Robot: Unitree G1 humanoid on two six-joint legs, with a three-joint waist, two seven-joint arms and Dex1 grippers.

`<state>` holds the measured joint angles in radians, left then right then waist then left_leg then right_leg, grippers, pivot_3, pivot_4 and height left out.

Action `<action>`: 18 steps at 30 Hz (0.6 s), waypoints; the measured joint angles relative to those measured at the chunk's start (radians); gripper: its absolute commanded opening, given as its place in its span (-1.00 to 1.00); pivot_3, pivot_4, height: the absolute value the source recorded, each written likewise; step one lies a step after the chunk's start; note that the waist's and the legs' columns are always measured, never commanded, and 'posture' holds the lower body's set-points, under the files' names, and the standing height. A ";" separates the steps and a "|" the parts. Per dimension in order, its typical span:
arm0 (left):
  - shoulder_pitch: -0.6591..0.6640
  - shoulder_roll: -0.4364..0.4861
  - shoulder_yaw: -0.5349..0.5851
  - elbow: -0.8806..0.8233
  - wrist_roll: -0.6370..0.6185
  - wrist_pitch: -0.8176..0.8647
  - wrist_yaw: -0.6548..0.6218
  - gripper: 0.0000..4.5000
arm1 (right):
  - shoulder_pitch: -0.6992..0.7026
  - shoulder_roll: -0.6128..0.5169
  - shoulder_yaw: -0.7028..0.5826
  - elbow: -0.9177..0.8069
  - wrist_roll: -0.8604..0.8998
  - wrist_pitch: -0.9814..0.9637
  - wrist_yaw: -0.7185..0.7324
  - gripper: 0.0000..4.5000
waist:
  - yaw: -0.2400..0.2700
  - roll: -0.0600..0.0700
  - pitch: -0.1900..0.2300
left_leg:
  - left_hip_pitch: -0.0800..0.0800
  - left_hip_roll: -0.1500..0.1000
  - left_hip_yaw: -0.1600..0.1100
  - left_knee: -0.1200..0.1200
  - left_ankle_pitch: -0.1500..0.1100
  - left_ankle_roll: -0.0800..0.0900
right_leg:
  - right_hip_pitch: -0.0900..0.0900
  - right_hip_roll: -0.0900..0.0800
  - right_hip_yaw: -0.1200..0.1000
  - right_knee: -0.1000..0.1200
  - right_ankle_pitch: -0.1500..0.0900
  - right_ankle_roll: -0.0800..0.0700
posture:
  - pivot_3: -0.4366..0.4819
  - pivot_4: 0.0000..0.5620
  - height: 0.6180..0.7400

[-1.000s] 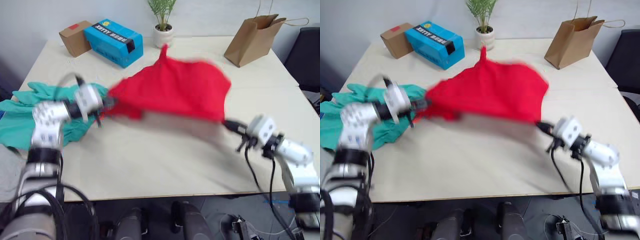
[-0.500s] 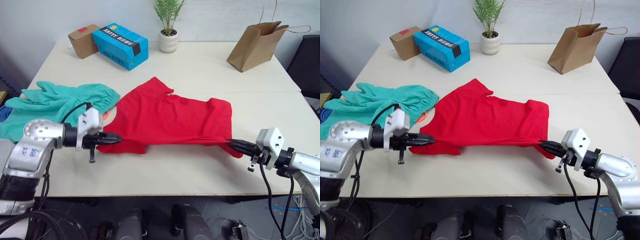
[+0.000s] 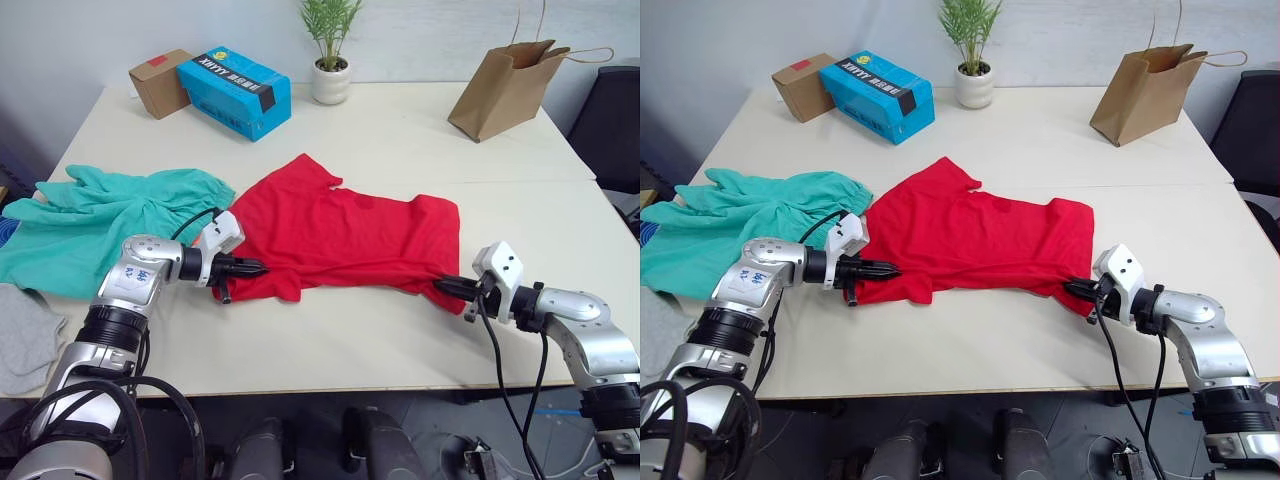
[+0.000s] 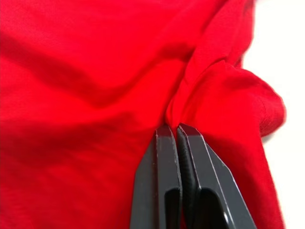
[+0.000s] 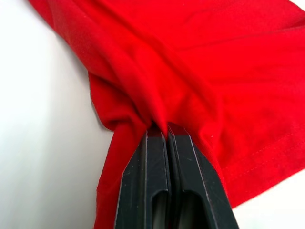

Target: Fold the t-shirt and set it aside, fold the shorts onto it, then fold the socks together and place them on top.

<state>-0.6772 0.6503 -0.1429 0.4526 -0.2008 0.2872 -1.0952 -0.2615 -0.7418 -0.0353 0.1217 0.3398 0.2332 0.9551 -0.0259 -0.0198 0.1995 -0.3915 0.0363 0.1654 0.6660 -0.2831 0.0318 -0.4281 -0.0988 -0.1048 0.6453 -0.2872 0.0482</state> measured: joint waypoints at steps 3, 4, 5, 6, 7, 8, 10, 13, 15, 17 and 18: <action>0.044 -0.003 0.069 -0.015 -0.035 -0.069 -0.009 -0.17 | 0.031 0.001 -0.007 -0.029 -0.001 -0.015 0.009 -1.00 | -0.002 0.000 0.000 | 0.000 0.001 0.000 -0.001 0.000 0.000 | 0.000 0.000 0.000 0.000 0.000 0.000 | -0.05 -0.47 1.00; 0.061 0.001 0.097 -0.031 -0.047 -0.100 -0.013 -0.03 | 0.044 0.001 -0.008 -0.044 0.000 -0.018 0.016 -1.00 | -0.002 0.000 0.000 | 0.000 0.001 0.000 -0.001 0.000 0.000 | 0.000 0.000 0.000 0.000 0.000 0.000 | -0.05 -0.47 1.00; 0.068 0.006 0.114 -0.048 -0.051 -0.130 -0.020 0.11 | 0.052 0.001 -0.009 -0.053 0.000 -0.020 0.023 -1.00 | -0.001 0.000 0.000 | 0.000 0.001 0.000 -0.001 0.000 0.000 | 0.000 0.000 0.000 0.000 0.000 0.000 | -0.05 -0.47 1.00; 0.077 0.014 0.135 -0.068 -0.061 -0.177 -0.036 0.25 | 0.056 0.001 -0.009 -0.065 0.002 -0.021 0.026 -1.00 | -0.001 0.000 0.000 | 0.000 0.001 0.000 -0.001 0.000 0.000 | 0.000 0.000 0.000 0.000 0.000 0.000 | -0.05 -0.47 1.00; 0.090 0.037 0.146 -0.107 -0.064 -0.240 -0.059 0.38 | 0.062 0.002 -0.010 -0.086 0.004 -0.022 0.029 -1.00 | -0.002 0.000 0.000 | 0.000 0.001 0.000 -0.001 0.000 0.000 | 0.000 0.000 0.000 0.000 0.000 0.000 | -0.05 -0.47 1.00; 0.099 0.056 0.155 -0.140 -0.064 -0.277 -0.077 0.53 | 0.066 0.002 -0.013 -0.099 0.005 -0.025 0.032 -1.00 | -0.001 0.000 0.000 | 0.001 0.001 0.000 -0.001 0.000 -0.001 | 0.000 0.000 0.000 0.000 0.000 0.000 | -0.05 -0.47 1.00; 0.151 0.101 0.169 -0.264 -0.067 -0.351 -0.114 0.81 | 0.075 0.005 -0.018 -0.131 0.014 -0.026 0.031 -1.00 | -0.002 0.000 0.000 | 0.001 0.001 0.000 -0.002 -0.001 -0.001 | 0.000 0.000 0.000 -0.001 0.000 0.000 | -0.05 -0.47 1.00; 0.263 0.107 0.169 -0.460 -0.087 -0.387 -0.132 0.99 | 0.080 0.010 -0.020 -0.158 0.018 -0.026 0.027 -1.00 | -0.001 0.001 0.000 | 0.001 0.001 0.000 -0.002 -0.001 -0.001 | 0.001 -0.001 0.001 -0.002 0.000 0.000 | -0.05 -0.47 1.00; 0.379 0.087 0.145 -0.582 -0.060 -0.425 -0.100 0.99 | 0.093 0.013 -0.022 -0.168 0.021 -0.027 0.023 -1.00 | -0.001 0.001 -0.001 | 0.002 0.001 0.000 -0.003 -0.002 0.000 | 0.001 -0.001 0.001 -0.002 0.000 0.000 | -0.05 -0.47 1.00; 0.446 0.048 0.112 -0.610 0.012 -0.458 -0.035 0.99 | 0.109 0.018 -0.022 -0.169 0.022 -0.027 0.021 -1.00 | 0.000 0.001 0.000 | 0.002 0.001 0.000 -0.003 -0.002 0.000 | 0.001 0.000 0.001 -0.001 0.000 0.000 | -0.05 -0.47 1.00; 0.461 0.035 0.100 -0.606 0.051 -0.467 0.000 0.99 | 0.113 0.022 -0.022 -0.169 0.022 -0.027 0.021 -1.00 | 0.001 0.001 0.000 | 0.002 0.001 0.000 -0.003 -0.002 0.000 | 0.001 0.000 0.000 -0.001 0.000 -0.001 | -0.05 -0.47 1.00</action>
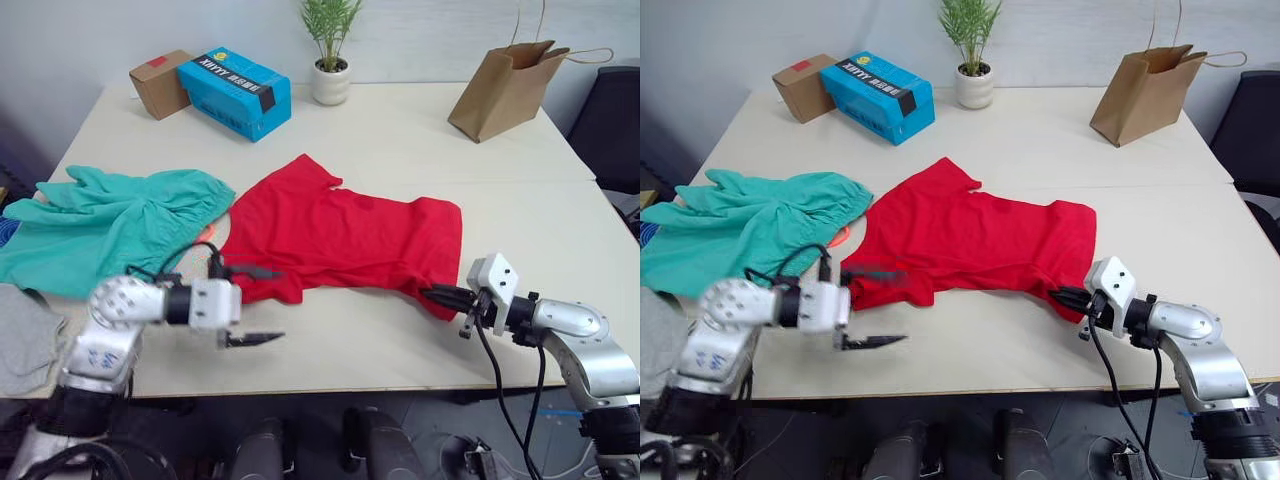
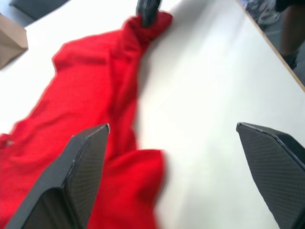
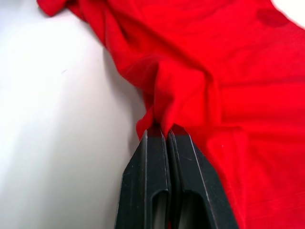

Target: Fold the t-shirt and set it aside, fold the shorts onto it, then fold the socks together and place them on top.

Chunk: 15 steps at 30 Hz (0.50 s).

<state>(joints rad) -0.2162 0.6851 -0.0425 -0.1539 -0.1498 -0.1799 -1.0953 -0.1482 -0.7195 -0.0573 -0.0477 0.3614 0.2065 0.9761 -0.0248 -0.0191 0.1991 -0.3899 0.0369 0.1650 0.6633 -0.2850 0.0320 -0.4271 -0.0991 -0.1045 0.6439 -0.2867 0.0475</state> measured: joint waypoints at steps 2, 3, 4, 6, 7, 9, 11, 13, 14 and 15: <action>0.011 -0.016 -0.012 0.004 0.046 -0.007 0.050 0.99 | 0.001 0.004 0.002 0.000 0.000 -0.001 0.000 -1.00 | 0.003 0.000 0.000 | 0.000 0.000 0.000 0.000 -0.001 0.002 | 0.000 0.000 0.000 0.000 0.001 0.000 | -0.05 -0.47 1.00; 0.014 -0.029 -0.018 0.008 0.065 -0.007 0.074 0.99 | 0.001 0.004 0.002 0.000 -0.001 -0.001 0.000 -1.00 | 0.003 0.000 0.000 | 0.000 0.000 0.000 0.000 -0.002 0.004 | 0.000 0.000 0.000 0.000 0.001 0.000 | -0.05 -0.47 1.00; 0.014 -0.044 -0.023 0.014 0.080 -0.005 0.096 0.99 | 0.001 0.004 0.003 0.000 -0.001 -0.003 0.000 -1.00 | 0.003 0.000 0.000 | 0.000 0.000 0.000 0.000 -0.002 0.004 | 0.000 0.000 0.000 0.000 0.001 0.000 | -0.05 -0.47 1.00; 0.003 -0.071 -0.046 0.030 0.116 0.002 0.144 0.99 | 0.000 0.004 0.003 0.000 -0.006 -0.007 0.001 -1.00 | 0.004 0.000 0.000 | 0.000 0.000 0.000 0.000 -0.002 0.004 | 0.000 0.000 0.000 0.000 0.001 0.000 | -0.05 -0.47 1.00; -0.007 -0.083 -0.057 0.048 0.135 0.004 0.166 0.99 | -0.001 0.004 0.004 0.001 -0.008 -0.009 0.001 -1.00 | 0.004 0.000 0.000 | 0.000 0.000 0.000 0.000 -0.001 0.002 | 0.000 0.000 0.000 0.000 0.001 0.000 | -0.05 -0.47 1.00; -0.018 -0.087 -0.079 0.085 0.196 -0.007 0.214 0.91 | -0.002 0.004 0.004 0.002 -0.008 -0.010 0.001 -1.00 | 0.004 0.000 0.000 | 0.000 0.000 0.000 0.000 -0.001 0.002 | 0.000 0.000 -0.001 0.000 0.001 0.000 | -0.05 -0.47 1.00; -0.022 -0.102 -0.086 0.099 0.229 -0.010 0.258 0.72 | -0.002 0.004 0.004 0.008 -0.010 -0.011 0.001 -1.00 | 0.002 0.000 0.000 | 0.000 0.000 0.000 0.000 -0.001 0.002 | 0.000 0.000 -0.001 0.000 0.001 0.000 | -0.05 -0.47 1.00; -0.036 -0.125 -0.088 0.127 0.256 -0.004 0.310 0.45 | -0.002 0.006 0.004 0.010 -0.010 -0.012 0.001 -1.00 | 0.002 0.000 0.000 | 0.000 0.000 0.000 0.000 -0.001 0.003 | 0.000 0.000 -0.001 0.000 0.001 0.000 | -0.05 -0.47 1.00; -0.045 -0.131 -0.089 0.135 0.274 -0.001 0.337 0.30 | -0.002 0.006 0.004 0.010 -0.010 -0.012 0.001 -1.00 | 0.003 0.000 0.000 | 0.000 0.000 0.000 0.000 -0.002 0.004 | 0.000 0.000 -0.001 0.000 0.001 0.000 | -0.05 -0.47 1.00; -0.056 -0.132 -0.089 0.143 0.289 0.003 0.356 0.13 | -0.002 0.007 0.004 0.010 -0.010 -0.012 0.001 -1.00 | 0.002 0.000 0.000 | 0.000 0.000 0.000 0.000 -0.002 0.004 | 0.000 0.000 -0.001 0.000 0.001 0.000 | -0.05 -0.47 1.00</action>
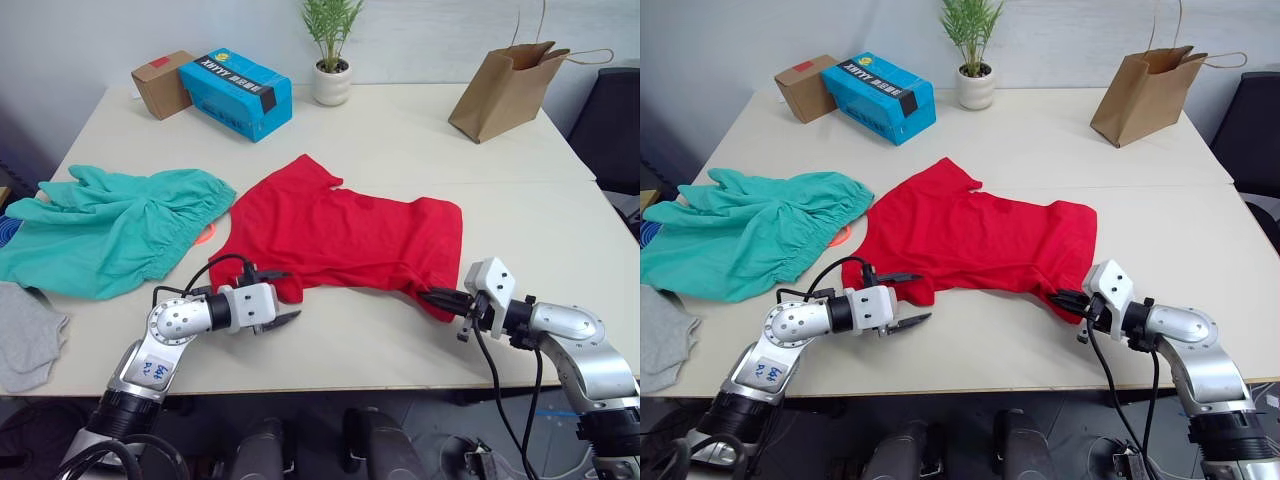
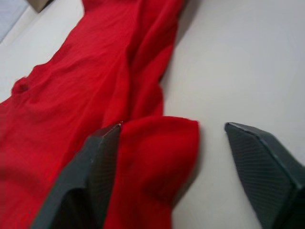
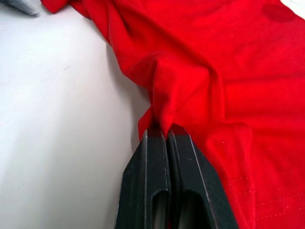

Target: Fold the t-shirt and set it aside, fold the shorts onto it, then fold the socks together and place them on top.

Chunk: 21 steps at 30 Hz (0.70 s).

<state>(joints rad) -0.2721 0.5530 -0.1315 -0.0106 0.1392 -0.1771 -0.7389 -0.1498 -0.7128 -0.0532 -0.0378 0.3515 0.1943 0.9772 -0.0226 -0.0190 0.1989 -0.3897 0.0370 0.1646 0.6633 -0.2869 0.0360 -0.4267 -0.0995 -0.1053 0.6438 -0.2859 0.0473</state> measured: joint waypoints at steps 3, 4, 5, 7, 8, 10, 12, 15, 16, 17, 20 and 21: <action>-0.011 0.004 -0.001 0.028 0.012 0.001 0.015 -0.26 | 0.006 0.000 0.000 0.000 0.000 -0.001 0.000 -1.00 | -0.002 0.000 0.000 | 0.000 0.000 0.000 0.000 0.001 -0.001 | 0.000 0.000 0.000 0.000 0.000 0.000 | -0.05 -0.47 1.00; -0.011 0.008 -0.005 0.030 0.012 0.000 0.014 -0.40 | 0.009 0.001 0.000 0.000 0.000 -0.001 0.000 -1.00 | -0.002 0.000 0.000 | 0.000 0.000 0.000 0.000 0.001 -0.002 | 0.000 0.000 0.000 0.000 0.000 0.000 | -0.05 -0.47 1.00; -0.013 0.011 -0.006 0.036 0.012 -0.001 0.014 -0.56 | 0.010 0.001 0.000 0.000 0.000 -0.002 0.000 -1.00 | -0.002 0.000 0.000 | 0.000 0.000 0.000 0.000 0.001 -0.002 | 0.000 0.000 0.000 0.000 0.000 0.000 | -0.05 -0.47 1.00; -0.023 0.018 -0.005 0.058 0.008 -0.002 0.009 -0.84 | 0.010 0.001 0.000 0.000 0.000 -0.002 0.000 -1.00 | -0.002 0.000 0.000 | 0.000 0.000 0.000 0.000 0.001 -0.003 | 0.000 0.000 0.000 0.000 0.000 0.000 | -0.05 -0.47 1.00; -0.028 0.018 -0.003 0.062 -0.004 0.003 0.001 -0.99 | 0.010 0.001 0.000 0.000 0.000 -0.002 0.000 -1.00 | -0.001 0.000 0.000 | 0.000 0.000 0.000 0.000 0.001 -0.003 | 0.000 0.000 0.000 0.000 0.000 0.000 | -0.05 -0.47 1.00; -0.034 0.025 -0.001 0.055 -0.056 0.034 -0.040 -0.99 | 0.011 0.001 0.000 0.000 0.000 -0.004 0.000 -1.00 | -0.002 0.000 0.000 | 0.000 0.000 0.000 0.000 0.001 -0.003 | 0.000 0.000 0.000 0.000 0.000 0.000 | -0.05 -0.47 1.00; -0.038 0.070 0.009 0.006 -0.169 0.145 -0.141 -0.99 | 0.014 0.001 0.000 -0.001 0.001 -0.009 0.001 -1.00 | -0.004 0.000 0.000 | -0.001 0.001 0.000 0.000 0.001 -0.003 | -0.001 0.000 0.000 0.000 0.000 0.000 | -0.05 -0.47 1.00; -0.050 0.188 0.073 -0.097 -0.372 0.332 -0.313 -0.99 | 0.020 0.001 0.000 0.001 0.001 -0.018 0.007 -1.00 | -0.006 0.000 0.000 | -0.001 0.001 0.000 0.000 0.002 -0.005 | -0.001 0.001 0.000 0.000 0.000 -0.001 | -0.05 -0.47 1.00; -0.063 0.218 0.099 -0.120 -0.437 0.387 -0.357 -0.99 | 0.020 0.001 0.000 0.002 0.001 -0.019 0.011 -1.00 | -0.005 0.000 0.000 | 0.000 0.001 0.000 0.000 0.002 -0.005 | -0.001 0.001 0.000 0.000 0.000 0.000 | -0.05 -0.47 1.00; -0.084 0.235 0.125 -0.134 -0.496 0.444 -0.389 -0.99 | 0.020 0.001 0.000 0.005 0.001 -0.020 0.014 -1.00 | -0.005 0.000 0.000 | 0.000 0.001 0.000 0.000 0.002 -0.005 | 0.000 0.001 0.000 0.000 0.000 0.000 | -0.05 -0.47 1.00; -0.143 0.260 0.158 -0.133 -0.604 0.590 -0.427 -0.99 | 0.017 0.001 0.000 0.009 0.001 -0.025 0.017 -1.00 | -0.002 0.000 0.000 | 0.000 0.001 0.000 0.000 0.002 -0.005 | 0.000 0.001 0.000 0.000 -0.001 0.000 | -0.05 -0.47 1.00; -0.156 0.276 0.158 -0.133 -0.630 0.639 -0.440 -0.99 | 0.017 0.001 0.000 0.009 0.001 -0.027 0.018 -1.00 | -0.002 0.000 0.000 | -0.001 0.001 0.000 0.000 0.002 -0.005 | 0.000 0.001 0.000 -0.001 -0.001 0.000 | -0.05 -0.47 1.00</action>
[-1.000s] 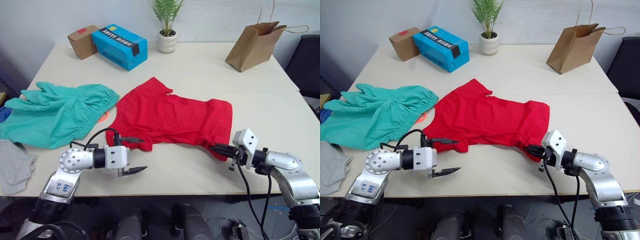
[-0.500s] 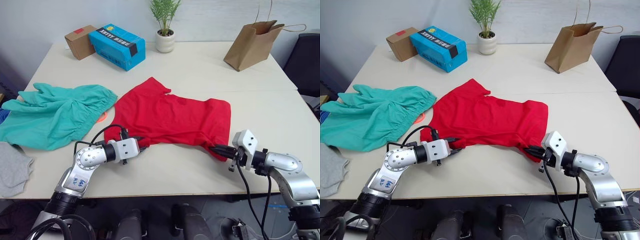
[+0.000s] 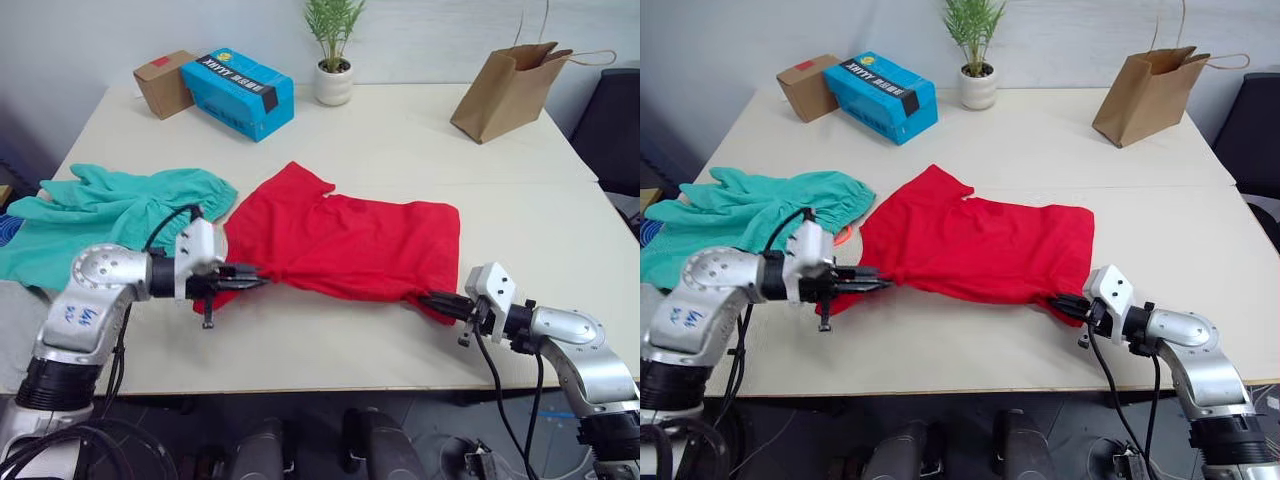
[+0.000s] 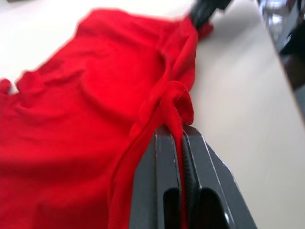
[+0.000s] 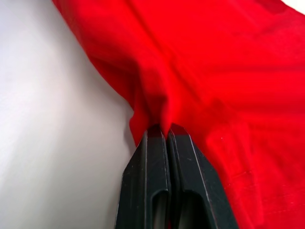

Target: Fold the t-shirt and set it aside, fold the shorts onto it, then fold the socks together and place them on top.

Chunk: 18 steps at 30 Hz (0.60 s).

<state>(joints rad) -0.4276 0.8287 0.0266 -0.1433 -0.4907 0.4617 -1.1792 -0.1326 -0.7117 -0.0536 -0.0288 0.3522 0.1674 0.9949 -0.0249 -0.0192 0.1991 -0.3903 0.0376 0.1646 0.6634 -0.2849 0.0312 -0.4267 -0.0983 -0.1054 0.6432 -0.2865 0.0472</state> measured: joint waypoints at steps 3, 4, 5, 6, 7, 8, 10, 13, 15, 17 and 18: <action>-0.020 0.040 -0.001 0.000 -0.063 0.132 -0.044 -0.99 | 0.005 -0.001 -0.001 0.000 0.000 -0.001 0.004 -1.00 | -0.001 0.000 0.000 | 0.000 0.000 0.000 0.000 0.000 0.000 | 0.000 0.001 0.000 0.000 -0.001 0.001 | -0.05 -0.47 1.00; -0.021 0.047 -0.007 -0.001 -0.072 0.153 -0.056 -0.99 | 0.012 -0.005 -0.001 0.000 0.001 -0.004 0.007 -1.00 | -0.001 0.000 0.000 | 0.000 0.000 0.000 0.000 0.000 0.000 | 0.000 0.001 0.000 0.000 -0.001 0.001 | -0.05 -0.47 1.00; -0.020 0.050 -0.013 -0.001 -0.072 0.160 -0.065 -0.99 | 0.024 -0.013 -0.002 0.000 0.000 -0.009 0.013 -1.00 | -0.001 0.000 0.000 | 0.000 0.000 0.000 0.000 0.000 -0.001 | 0.000 0.001 0.000 0.000 -0.001 0.001 | -0.05 -0.47 1.00; -0.017 0.050 -0.023 -0.001 -0.065 0.150 -0.071 -0.99 | 0.034 -0.021 -0.002 0.000 0.000 -0.012 0.018 -1.00 | -0.001 0.000 0.000 | 0.000 0.000 0.000 0.000 0.000 -0.001 | 0.000 0.001 0.000 0.000 -0.001 0.001 | -0.05 -0.47 1.00; -0.012 0.050 -0.040 -0.001 -0.041 0.118 -0.076 -0.99 | 0.038 -0.025 -0.003 0.000 0.000 -0.013 0.021 -1.00 | -0.002 0.000 0.000 | 0.000 0.000 0.000 0.000 0.000 -0.001 | 0.000 0.001 0.001 0.000 -0.001 0.001 | -0.05 -0.47 1.00; -0.003 0.049 -0.057 0.001 -0.009 0.075 -0.079 -0.99 | 0.039 -0.026 -0.004 0.000 0.000 -0.014 0.022 -1.00 | -0.003 0.000 0.000 | 0.000 0.000 0.001 0.000 0.000 -0.001 | 0.000 0.001 0.001 0.000 -0.001 0.001 | -0.05 -0.47 1.00; 0.020 0.035 -0.109 0.015 0.081 -0.058 -0.082 -0.99 | 0.042 -0.026 -0.010 0.000 0.000 -0.015 0.024 -1.00 | -0.002 0.000 0.000 | 0.001 0.000 0.001 0.000 -0.001 -0.001 | 0.000 0.001 0.001 0.000 -0.001 0.000 | -0.05 -0.47 1.00; 0.058 -0.015 -0.155 0.055 0.147 -0.177 -0.079 -0.78 | 0.047 -0.026 -0.010 0.000 -0.001 -0.022 0.023 -1.00 | -0.001 0.000 0.000 | 0.000 0.000 0.000 0.000 -0.001 -0.001 | -0.001 0.001 0.001 0.000 -0.001 0.000 | -0.05 -0.47 1.00; 0.076 -0.033 -0.158 0.073 0.150 -0.187 -0.072 -0.61 | 0.051 -0.026 -0.010 -0.002 -0.001 -0.024 0.023 -1.00 | -0.001 0.000 0.000 | 0.000 0.000 0.000 0.000 -0.001 -0.001 | -0.001 0.001 0.001 0.000 -0.001 0.000 | -0.05 -0.47 1.00; 0.099 -0.026 -0.157 0.082 0.168 -0.214 -0.073 -0.32 | 0.064 -0.026 -0.010 -0.008 -0.001 -0.027 0.021 -1.00 | -0.002 0.000 0.000 | 0.000 0.001 0.000 0.000 -0.001 -0.001 | -0.001 0.001 0.001 0.000 -0.001 0.000 | -0.05 -0.47 1.00; 0.107 -0.023 -0.153 0.083 0.171 -0.226 -0.074 -0.18 | 0.067 -0.026 -0.010 -0.009 -0.001 -0.027 0.020 -1.00 | -0.001 0.000 0.000 | 0.000 0.001 0.000 0.000 -0.001 -0.001 | -0.001 0.000 0.001 0.000 -0.001 0.000 | -0.05 -0.47 1.00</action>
<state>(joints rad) -0.3209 0.8058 -0.1268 -0.0608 -0.3197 0.2356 -1.2534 -0.0655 -0.7377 -0.0637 -0.0378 0.3511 0.1407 1.0145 -0.0264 -0.0192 0.1991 -0.3902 0.0381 0.1646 0.6632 -0.2860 0.0304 -0.4275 -0.0978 -0.1045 0.6433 -0.2879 0.0472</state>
